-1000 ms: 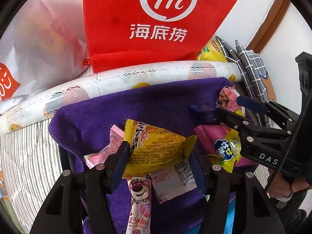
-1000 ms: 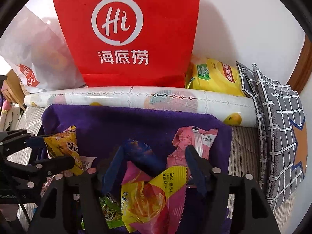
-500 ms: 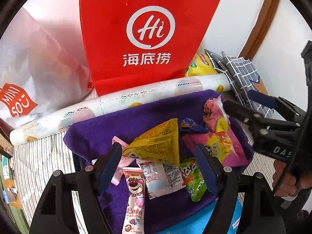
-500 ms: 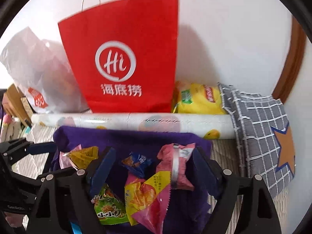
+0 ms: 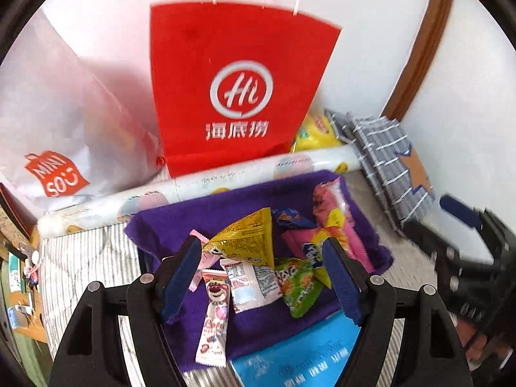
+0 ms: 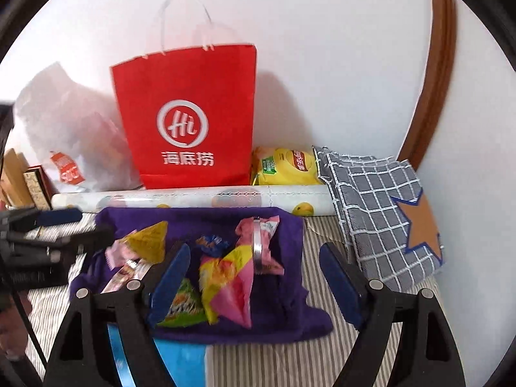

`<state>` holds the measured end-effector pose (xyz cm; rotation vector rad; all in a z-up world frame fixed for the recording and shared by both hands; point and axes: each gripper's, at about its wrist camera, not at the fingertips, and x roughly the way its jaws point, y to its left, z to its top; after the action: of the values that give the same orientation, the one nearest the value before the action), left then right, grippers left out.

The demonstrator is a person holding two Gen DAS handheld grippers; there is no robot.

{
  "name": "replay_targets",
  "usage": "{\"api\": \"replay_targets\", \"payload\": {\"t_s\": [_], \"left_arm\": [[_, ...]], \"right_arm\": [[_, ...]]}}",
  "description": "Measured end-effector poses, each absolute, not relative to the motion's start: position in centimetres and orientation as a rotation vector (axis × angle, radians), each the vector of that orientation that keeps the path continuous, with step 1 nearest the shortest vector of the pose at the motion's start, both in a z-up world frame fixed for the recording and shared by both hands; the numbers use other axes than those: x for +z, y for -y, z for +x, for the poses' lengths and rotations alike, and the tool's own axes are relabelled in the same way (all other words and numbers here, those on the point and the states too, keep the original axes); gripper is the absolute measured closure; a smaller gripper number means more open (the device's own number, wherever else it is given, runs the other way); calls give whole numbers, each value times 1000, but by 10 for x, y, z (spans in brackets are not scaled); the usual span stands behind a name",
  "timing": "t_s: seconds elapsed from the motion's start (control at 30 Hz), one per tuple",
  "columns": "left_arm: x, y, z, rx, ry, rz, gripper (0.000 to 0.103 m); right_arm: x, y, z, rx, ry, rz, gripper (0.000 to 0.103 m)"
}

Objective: Organize snacks
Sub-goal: 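Move both open tools back and grasp the red candy packet with the right tool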

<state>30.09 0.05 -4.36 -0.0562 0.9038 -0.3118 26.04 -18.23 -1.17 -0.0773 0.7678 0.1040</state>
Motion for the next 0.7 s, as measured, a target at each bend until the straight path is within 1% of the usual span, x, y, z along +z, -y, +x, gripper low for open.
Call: {"api": "replay_targets", "payload": {"t_s": [0.17, 0.33, 0.5, 0.63, 0.7], "left_arm": [[-31, -6, 259, -322, -883, -44, 26], [-31, -20, 222, -305, -889, -78, 26], [-37, -37, 189, -255, -899, -111, 26], [-47, -49, 163, -235, -909, -134, 26], [-54, -52, 152, -238, -918, -133, 26]], "right_arm": [[-6, 173, 214, 134, -726, -104, 22], [-10, 169, 184, 150, -716, -81, 22], [-31, 166, 149, 190, -756, -54, 22], [-60, 168, 131, 225, -836, 12, 22], [-79, 166, 124, 232, -875, 27, 24]]}}
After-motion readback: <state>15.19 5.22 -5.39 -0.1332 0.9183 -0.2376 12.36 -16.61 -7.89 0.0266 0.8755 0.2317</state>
